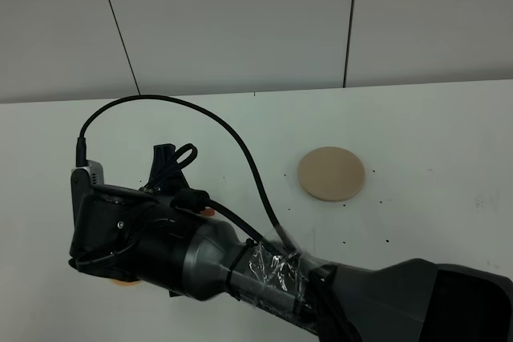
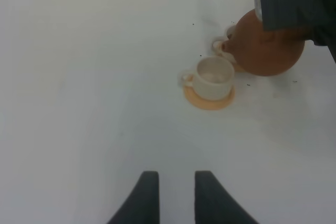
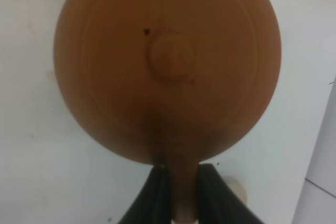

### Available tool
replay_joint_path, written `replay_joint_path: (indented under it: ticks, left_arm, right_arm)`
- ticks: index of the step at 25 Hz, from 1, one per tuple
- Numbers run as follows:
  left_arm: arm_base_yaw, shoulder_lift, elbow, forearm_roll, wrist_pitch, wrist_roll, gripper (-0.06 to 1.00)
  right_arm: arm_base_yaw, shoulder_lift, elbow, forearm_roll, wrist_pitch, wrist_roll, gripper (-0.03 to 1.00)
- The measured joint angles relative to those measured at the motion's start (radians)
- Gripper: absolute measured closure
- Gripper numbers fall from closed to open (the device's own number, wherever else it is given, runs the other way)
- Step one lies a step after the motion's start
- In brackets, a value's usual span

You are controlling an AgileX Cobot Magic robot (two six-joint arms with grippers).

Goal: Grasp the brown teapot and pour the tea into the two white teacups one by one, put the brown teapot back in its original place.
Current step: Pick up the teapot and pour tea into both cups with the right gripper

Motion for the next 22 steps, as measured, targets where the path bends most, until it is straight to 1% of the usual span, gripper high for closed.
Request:
replay_joint_path:
  ticks: [22]
  left_arm:
    - [0.0,0.0,0.0,0.0,0.0,-0.002,0.7]
  right_arm:
    - [0.048,0.032,0.0,-0.135,0.014,0.016,0.87]
